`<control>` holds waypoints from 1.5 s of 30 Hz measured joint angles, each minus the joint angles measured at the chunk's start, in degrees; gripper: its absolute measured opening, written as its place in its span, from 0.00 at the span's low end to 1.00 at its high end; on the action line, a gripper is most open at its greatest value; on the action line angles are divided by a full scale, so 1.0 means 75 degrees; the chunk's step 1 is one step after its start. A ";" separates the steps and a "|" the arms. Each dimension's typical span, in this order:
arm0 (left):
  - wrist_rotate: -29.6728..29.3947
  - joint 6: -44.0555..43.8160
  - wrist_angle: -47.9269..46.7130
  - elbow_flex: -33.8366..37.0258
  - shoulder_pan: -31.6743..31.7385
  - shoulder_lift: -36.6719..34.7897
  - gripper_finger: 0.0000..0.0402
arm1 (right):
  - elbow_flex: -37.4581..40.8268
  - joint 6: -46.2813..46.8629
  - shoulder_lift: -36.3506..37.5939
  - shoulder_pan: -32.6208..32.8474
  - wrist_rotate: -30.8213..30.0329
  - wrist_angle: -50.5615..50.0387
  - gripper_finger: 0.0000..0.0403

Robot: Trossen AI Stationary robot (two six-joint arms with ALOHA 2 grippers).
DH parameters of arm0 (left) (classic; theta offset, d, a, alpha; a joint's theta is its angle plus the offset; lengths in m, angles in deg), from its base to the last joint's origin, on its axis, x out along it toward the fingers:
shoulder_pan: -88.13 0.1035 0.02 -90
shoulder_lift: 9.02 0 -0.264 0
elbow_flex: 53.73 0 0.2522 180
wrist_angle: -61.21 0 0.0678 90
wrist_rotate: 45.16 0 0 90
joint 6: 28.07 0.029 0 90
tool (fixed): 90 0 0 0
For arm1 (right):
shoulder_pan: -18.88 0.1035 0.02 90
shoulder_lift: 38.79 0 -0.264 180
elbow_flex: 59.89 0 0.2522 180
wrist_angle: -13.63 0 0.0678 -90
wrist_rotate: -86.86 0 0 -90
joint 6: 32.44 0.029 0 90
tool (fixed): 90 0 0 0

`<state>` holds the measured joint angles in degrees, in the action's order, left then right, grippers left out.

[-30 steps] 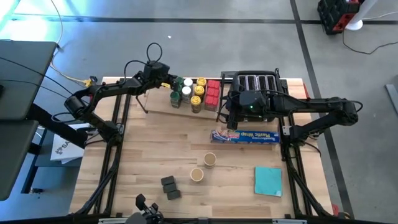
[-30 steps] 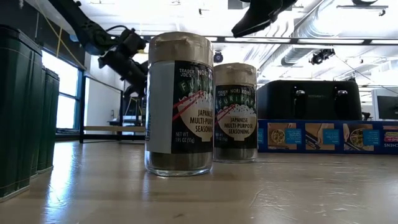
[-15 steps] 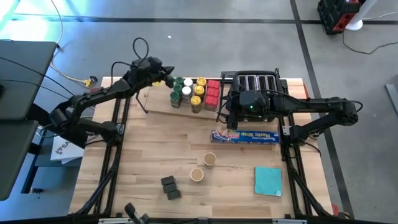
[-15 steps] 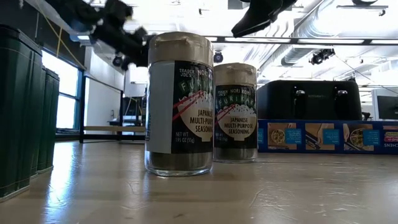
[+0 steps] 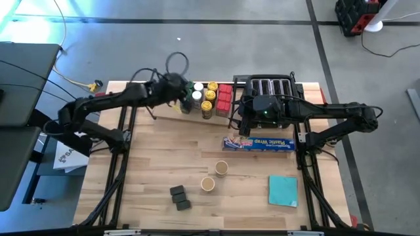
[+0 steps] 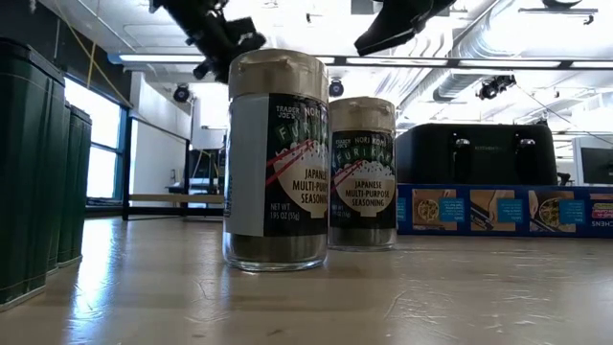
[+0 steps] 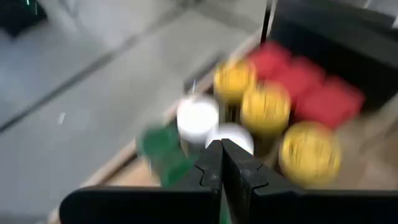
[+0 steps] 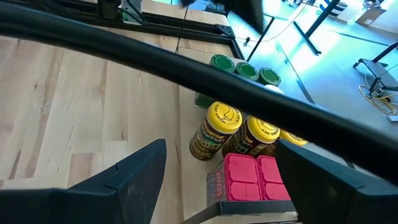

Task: Shelf spices
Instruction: Put the top black seasoning can on the shelf

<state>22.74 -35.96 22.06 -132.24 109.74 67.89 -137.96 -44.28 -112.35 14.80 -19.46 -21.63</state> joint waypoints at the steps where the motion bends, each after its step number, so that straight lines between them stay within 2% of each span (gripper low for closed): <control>1: -0.0146 -0.0192 -0.0504 -0.0102 -0.0102 0.0151 0.00 | 0.0000 0.0000 0.0000 0.0000 0.0002 0.0003 0.73; 7: -0.1539 -0.1419 -0.3180 -0.0526 -0.0454 0.0820 0.00 | 0.0000 -0.0003 0.0000 0.0000 0.0001 0.0002 0.73; 13: -0.2104 -0.1734 -0.3569 -0.0773 -0.0702 0.0803 0.00 | 0.0000 -0.0026 0.0000 -0.0006 0.0001 0.0048 0.73; 19: -0.1604 -0.2258 -0.4453 -0.0945 -0.0600 0.0772 0.00 | 0.0000 -0.0026 0.0000 -0.0006 0.0001 0.0102 0.73; 23: -0.1094 -0.2722 -0.4989 -0.0590 -0.0267 0.0768 0.00 | 0.0000 -0.0023 0.0000 -0.0006 0.0003 0.0099 0.73; 32: -0.0145 -0.2427 -0.3856 0.0566 0.0096 0.0777 0.00 | 0.0000 -0.0026 0.0000 -0.0006 0.0003 0.0105 0.73; 45: 0.0310 -0.2189 -0.2597 0.0782 0.0125 0.0777 0.00 | -0.0003 -0.0085 0.0000 -0.0006 0.0003 0.0117 0.73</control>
<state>25.07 -52.38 2.58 -126.38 110.68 73.72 -137.98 -44.91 -112.35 14.76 -19.44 -20.76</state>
